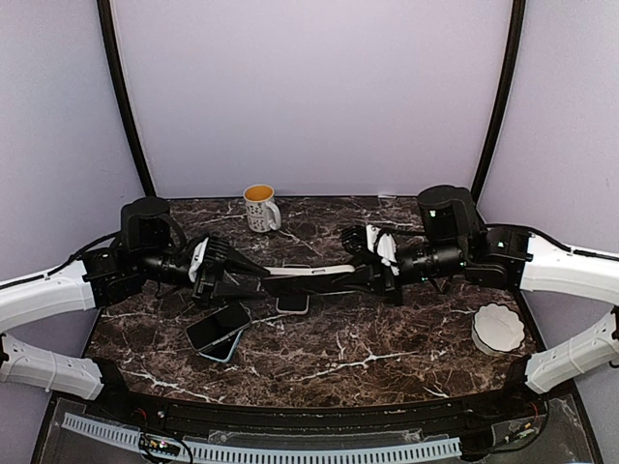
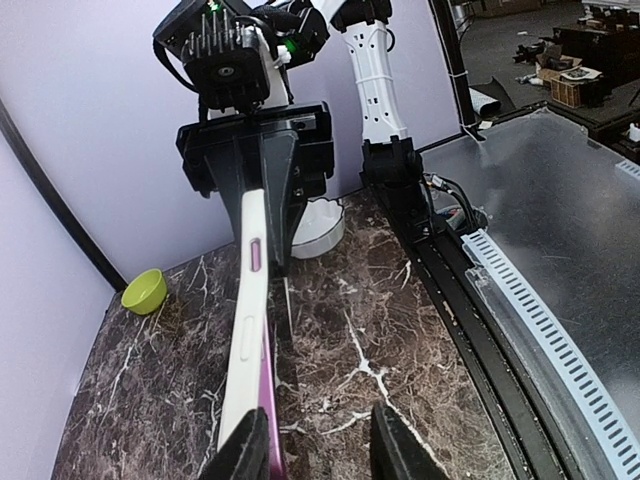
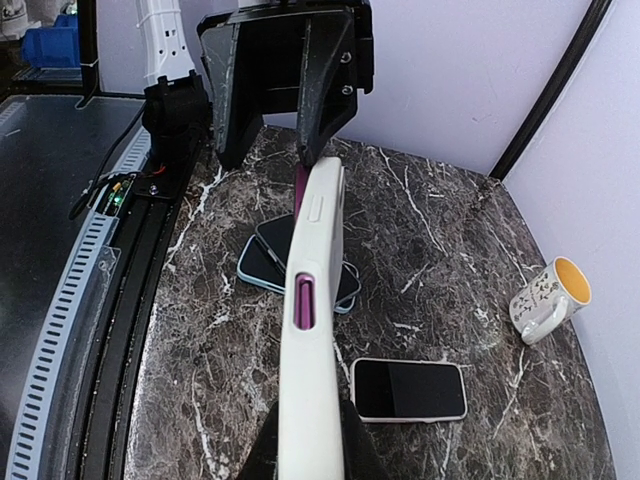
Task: Take the phone out of the phone case
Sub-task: Adjust the phone case on the phone.
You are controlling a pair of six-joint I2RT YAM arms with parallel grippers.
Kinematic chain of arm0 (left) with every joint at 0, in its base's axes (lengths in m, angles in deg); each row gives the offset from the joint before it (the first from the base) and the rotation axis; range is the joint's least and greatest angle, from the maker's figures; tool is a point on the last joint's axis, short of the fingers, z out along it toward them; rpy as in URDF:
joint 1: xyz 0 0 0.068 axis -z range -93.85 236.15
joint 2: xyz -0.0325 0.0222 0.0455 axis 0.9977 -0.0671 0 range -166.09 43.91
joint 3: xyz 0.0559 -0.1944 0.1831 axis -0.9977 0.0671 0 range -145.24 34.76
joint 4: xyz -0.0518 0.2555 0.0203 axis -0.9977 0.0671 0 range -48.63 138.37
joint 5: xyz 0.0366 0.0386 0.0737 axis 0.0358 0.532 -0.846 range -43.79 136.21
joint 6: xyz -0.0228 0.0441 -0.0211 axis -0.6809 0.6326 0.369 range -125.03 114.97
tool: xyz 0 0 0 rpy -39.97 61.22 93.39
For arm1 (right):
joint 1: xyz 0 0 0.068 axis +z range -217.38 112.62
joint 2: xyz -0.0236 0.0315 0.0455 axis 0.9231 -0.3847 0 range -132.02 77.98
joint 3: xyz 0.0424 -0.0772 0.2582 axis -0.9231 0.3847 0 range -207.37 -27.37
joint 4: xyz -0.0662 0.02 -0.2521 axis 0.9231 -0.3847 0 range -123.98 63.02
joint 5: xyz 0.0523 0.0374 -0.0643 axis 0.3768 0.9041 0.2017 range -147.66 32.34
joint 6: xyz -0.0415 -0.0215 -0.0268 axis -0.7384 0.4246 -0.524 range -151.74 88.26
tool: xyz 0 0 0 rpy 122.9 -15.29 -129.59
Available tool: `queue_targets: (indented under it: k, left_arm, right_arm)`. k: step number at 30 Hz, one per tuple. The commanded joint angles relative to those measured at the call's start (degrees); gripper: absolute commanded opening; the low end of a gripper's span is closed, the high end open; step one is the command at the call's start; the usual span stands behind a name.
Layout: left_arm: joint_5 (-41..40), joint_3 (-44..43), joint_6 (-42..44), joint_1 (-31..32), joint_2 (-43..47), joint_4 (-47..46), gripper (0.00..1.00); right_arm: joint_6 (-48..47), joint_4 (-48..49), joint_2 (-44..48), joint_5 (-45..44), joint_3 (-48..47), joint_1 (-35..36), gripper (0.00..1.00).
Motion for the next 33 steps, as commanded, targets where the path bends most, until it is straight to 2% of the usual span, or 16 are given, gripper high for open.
queue_targets:
  k: [1, 13, 17, 25, 30, 33]
  left_arm:
    - [-2.19, 0.38, 1.16, 0.35, -0.01, 1.82, 0.39]
    - [-3.60, 0.43, 2.11, 1.16, -0.94, 2.72, 0.41]
    - [-2.36, 0.24, 1.72, 1.33, -1.28, 2.68, 0.41]
    - [-2.65, -0.07, 2.30, 2.33, -2.30, 3.86, 0.34]
    - [-4.55, 0.23, 3.28, 2.57, -1.84, 3.71, 0.36]
    - [-6.00, 0.40, 3.68, 2.66, -1.45, 3.48, 0.40]
  right_arm:
    - [0.34, 8.89, 0.85, 7.66, -3.47, 1.17, 0.00]
    - [0.82, 7.77, -0.02, 13.77, -5.63, 1.17, 0.00]
    - [1.98, 10.54, -0.16, 12.73, -4.88, 1.23, 0.00]
    - [6.67, 19.76, -0.69, 8.90, -3.77, 1.34, 0.00]
    - [9.39, 21.06, -1.45, 7.71, -4.80, 1.30, 0.00]
    - [10.36, 19.73, -1.59, 6.97, -5.28, 1.26, 0.00]
